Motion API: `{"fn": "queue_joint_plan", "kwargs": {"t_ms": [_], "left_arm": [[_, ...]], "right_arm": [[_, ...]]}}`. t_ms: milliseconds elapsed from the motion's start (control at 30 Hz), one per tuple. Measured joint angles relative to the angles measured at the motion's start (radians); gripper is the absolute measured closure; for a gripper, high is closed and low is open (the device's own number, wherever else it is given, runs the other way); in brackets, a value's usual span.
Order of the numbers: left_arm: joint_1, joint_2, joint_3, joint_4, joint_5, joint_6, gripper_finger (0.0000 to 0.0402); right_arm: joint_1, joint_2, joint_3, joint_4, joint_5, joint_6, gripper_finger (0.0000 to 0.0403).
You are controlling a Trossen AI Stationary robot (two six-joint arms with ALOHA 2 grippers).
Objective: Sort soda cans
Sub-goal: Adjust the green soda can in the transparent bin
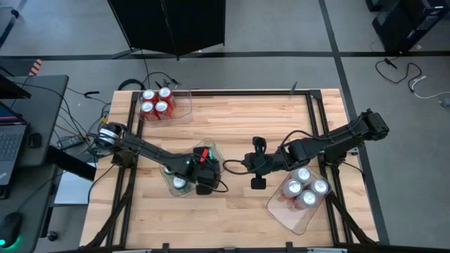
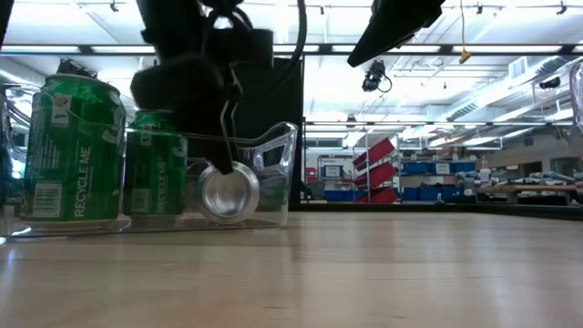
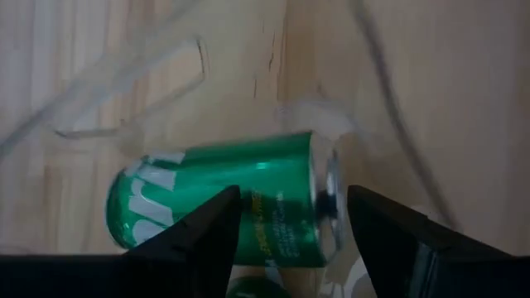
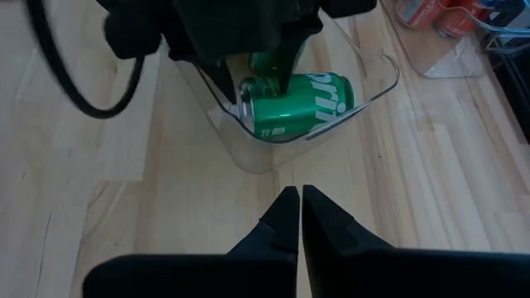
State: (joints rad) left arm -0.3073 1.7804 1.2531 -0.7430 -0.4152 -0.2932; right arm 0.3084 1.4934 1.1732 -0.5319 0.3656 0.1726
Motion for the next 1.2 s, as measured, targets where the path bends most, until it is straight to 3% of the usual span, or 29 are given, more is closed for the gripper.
{"fn": "queue_joint_plan", "kwargs": {"t_ms": [333, 600, 933, 1200], "left_arm": [[0.000, 0.000, -0.021, -0.026, -0.158, 0.055, 0.0184], [-0.001, 0.001, 0.046, -0.166, -0.322, 0.053, 0.0243], [0.057, 0.001, 0.061, -0.299, -0.358, 0.052, 0.0286], [0.115, -0.001, 0.060, -0.389, -0.491, 0.052, 0.0334]], "right_arm": [[0.000, 0.000, 0.000, 0.014, 0.000, -0.011, 0.0396], [0.000, 0.000, 0.000, 0.024, 0.000, -0.014, 0.0397], [0.010, 0.000, 0.000, 0.023, 0.002, -0.014, 0.0392], [0.026, 0.000, 0.000, 0.023, 0.007, -0.014, 0.0392]]}}
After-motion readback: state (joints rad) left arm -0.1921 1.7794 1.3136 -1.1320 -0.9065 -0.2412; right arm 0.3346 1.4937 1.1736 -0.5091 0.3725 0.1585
